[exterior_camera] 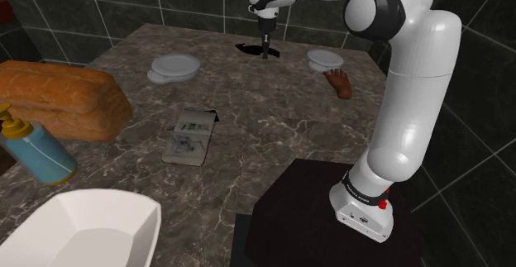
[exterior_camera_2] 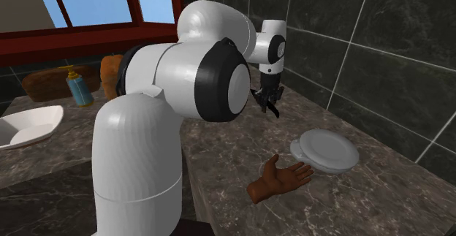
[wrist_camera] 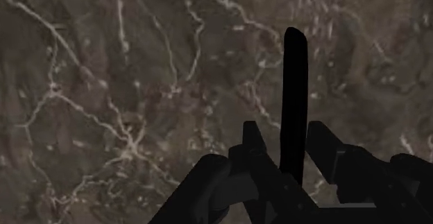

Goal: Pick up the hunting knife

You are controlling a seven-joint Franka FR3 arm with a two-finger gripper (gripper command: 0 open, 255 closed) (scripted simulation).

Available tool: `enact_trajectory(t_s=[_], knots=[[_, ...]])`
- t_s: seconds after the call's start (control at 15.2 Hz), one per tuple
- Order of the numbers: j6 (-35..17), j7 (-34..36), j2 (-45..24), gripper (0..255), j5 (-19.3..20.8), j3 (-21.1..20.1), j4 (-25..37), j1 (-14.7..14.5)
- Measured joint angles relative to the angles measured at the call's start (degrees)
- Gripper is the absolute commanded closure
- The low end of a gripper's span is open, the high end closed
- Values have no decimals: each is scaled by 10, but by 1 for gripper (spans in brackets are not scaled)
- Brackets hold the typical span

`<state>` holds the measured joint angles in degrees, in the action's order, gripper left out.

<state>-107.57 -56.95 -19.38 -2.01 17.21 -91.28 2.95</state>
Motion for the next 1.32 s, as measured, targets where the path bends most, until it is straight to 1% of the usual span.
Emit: enact_trajectory(t_s=[0.59, 1.06, 1.32], knots=[[-2, 0, 1, 255, 1, 0, 0, 0], [44, 0, 7, 255, 3, 2, 39, 1], [77, 0, 7, 255, 4, 3, 72, 2]])
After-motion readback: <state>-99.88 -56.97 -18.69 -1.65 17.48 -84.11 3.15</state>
